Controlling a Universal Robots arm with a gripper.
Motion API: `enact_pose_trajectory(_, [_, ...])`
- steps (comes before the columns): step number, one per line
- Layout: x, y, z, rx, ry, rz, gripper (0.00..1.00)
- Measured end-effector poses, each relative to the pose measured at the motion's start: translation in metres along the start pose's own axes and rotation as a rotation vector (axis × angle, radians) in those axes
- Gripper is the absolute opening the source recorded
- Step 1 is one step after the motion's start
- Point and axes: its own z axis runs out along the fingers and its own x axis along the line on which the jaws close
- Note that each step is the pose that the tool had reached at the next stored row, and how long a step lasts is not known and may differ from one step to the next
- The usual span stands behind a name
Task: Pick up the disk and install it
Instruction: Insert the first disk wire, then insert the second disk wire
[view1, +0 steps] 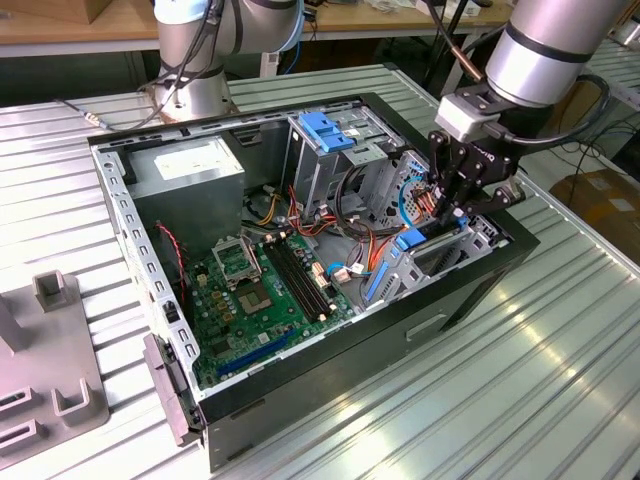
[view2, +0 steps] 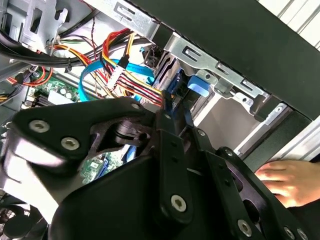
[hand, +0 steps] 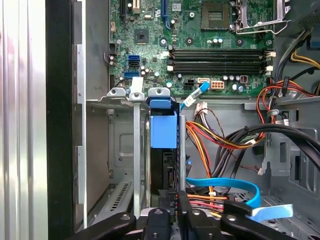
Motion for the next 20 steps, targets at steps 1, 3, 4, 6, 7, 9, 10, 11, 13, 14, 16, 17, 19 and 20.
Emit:
enact_pose_trajectory(1, [0.0000, 0.0000, -0.0010, 0.0000, 0.0004, 0.000, 0.24])
enact_pose_trajectory(3, [0.0001, -0.0002, -0.0060, 0.0000, 0.0004, 0.000, 0.24])
enact_pose_trajectory(4, [0.0002, -0.0003, -0.0084, 0.0000, 0.0005, 0.000, 0.24])
enact_pose_trajectory(6, [0.0002, -0.0004, -0.0114, 0.0000, 0.0004, 0.000, 0.24])
enact_pose_trajectory(7, [0.0002, -0.0004, -0.0114, 0.0000, 0.0003, 0.000, 0.24])
enact_pose_trajectory(9, [0.0002, -0.0004, -0.0114, 0.0000, 0.0002, 0.000, 0.22])
enact_pose_trajectory(10, [0.0002, -0.0004, -0.0114, 0.0000, 0.0003, 0.000, 0.22])
enact_pose_trajectory(11, [0.0002, -0.0004, -0.0115, 0.0000, 0.0004, 0.000, 0.16])
enact_pose_trajectory(13, [0.0002, -0.0004, -0.0116, 0.0000, 0.0005, 0.000, 0.10])
enact_pose_trajectory(14, [0.0002, -0.0004, -0.0116, 0.0000, 0.0004, 0.000, 0.10])
enact_pose_trajectory(16, [0.0002, -0.0004, -0.0116, 0.0000, 0.0004, 0.000, 0.10])
enact_pose_trajectory(17, [0.0002, -0.0004, -0.0117, 0.0000, 0.0005, 0.000, 0.10])
enact_pose_trajectory(19, [0.0002, -0.0004, -0.0118, 0.0000, 0.0004, 0.000, 0.10])
enact_pose_trajectory(20, [0.0002, -0.0004, -0.0118, 0.0000, 0.0005, 0.000, 0.10])
